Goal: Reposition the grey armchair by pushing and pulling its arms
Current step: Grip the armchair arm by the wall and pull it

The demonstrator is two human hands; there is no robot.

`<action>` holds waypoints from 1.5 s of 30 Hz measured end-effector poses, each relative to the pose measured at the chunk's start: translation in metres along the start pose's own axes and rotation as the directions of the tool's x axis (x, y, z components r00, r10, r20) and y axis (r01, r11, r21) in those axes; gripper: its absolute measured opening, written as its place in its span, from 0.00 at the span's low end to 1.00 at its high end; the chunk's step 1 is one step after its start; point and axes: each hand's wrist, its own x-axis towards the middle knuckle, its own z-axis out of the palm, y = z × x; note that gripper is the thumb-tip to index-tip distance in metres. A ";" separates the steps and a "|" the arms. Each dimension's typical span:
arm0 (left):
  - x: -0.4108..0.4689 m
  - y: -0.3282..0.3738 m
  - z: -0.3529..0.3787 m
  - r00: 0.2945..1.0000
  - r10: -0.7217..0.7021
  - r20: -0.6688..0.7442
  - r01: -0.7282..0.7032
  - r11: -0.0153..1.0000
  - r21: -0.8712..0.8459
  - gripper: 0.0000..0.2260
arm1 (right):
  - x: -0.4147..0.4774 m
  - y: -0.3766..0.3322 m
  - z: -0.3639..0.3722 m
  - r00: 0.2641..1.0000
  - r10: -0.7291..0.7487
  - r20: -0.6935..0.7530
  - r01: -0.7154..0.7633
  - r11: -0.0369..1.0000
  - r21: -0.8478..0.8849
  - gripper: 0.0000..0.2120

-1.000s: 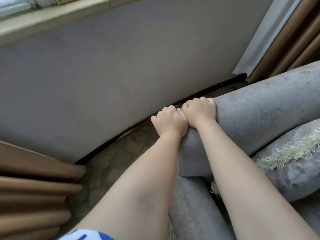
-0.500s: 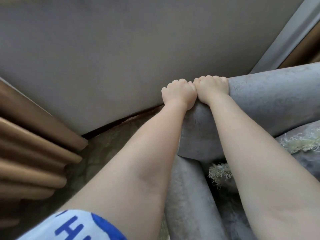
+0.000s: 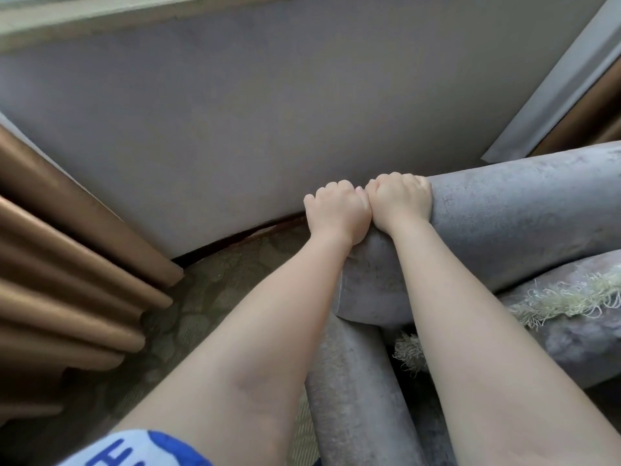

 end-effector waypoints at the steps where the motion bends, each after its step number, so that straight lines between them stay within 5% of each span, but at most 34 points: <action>1: 0.002 -0.002 0.001 1.000 0.000 0.008 0.000 1.000 0.000 0.13 | 0.002 -0.001 0.002 1.000 0.003 0.012 -0.003 1.000 0.002 0.21; 6: 0.030 -0.020 0.015 0.996 -0.012 0.090 0.012 1.000 0.005 0.16 | 0.029 -0.017 0.025 0.994 0.026 0.108 -0.030 0.999 0.032 0.21; 17: 0.057 -0.036 0.041 1.000 -0.011 0.026 0.010 1.000 0.015 0.12 | 0.056 -0.022 0.051 0.998 0.055 0.030 -0.055 0.998 -0.020 0.19; 22: 0.054 -0.035 0.037 0.997 -0.014 0.079 0.024 0.991 -0.134 0.14 | 0.051 -0.021 0.050 0.998 0.061 -0.021 -0.061 0.998 -0.007 0.20; 28: 0.054 -0.034 0.034 0.992 -0.027 0.127 0.035 0.998 -0.056 0.15 | 0.044 -0.021 0.048 0.996 0.061 -0.066 -0.059 0.998 0.031 0.20; 34: 0.043 -0.032 0.025 0.980 -0.023 0.195 0.026 1.000 -0.017 0.17 | 0.032 -0.022 0.042 0.999 0.016 0.040 -0.016 1.000 -0.004 0.20; 45: -0.006 -0.050 -0.007 0.996 -0.022 0.089 0.021 1.000 0.012 0.16 | -0.009 -0.045 0.014 0.999 -0.028 0.047 0.026 0.999 0.024 0.20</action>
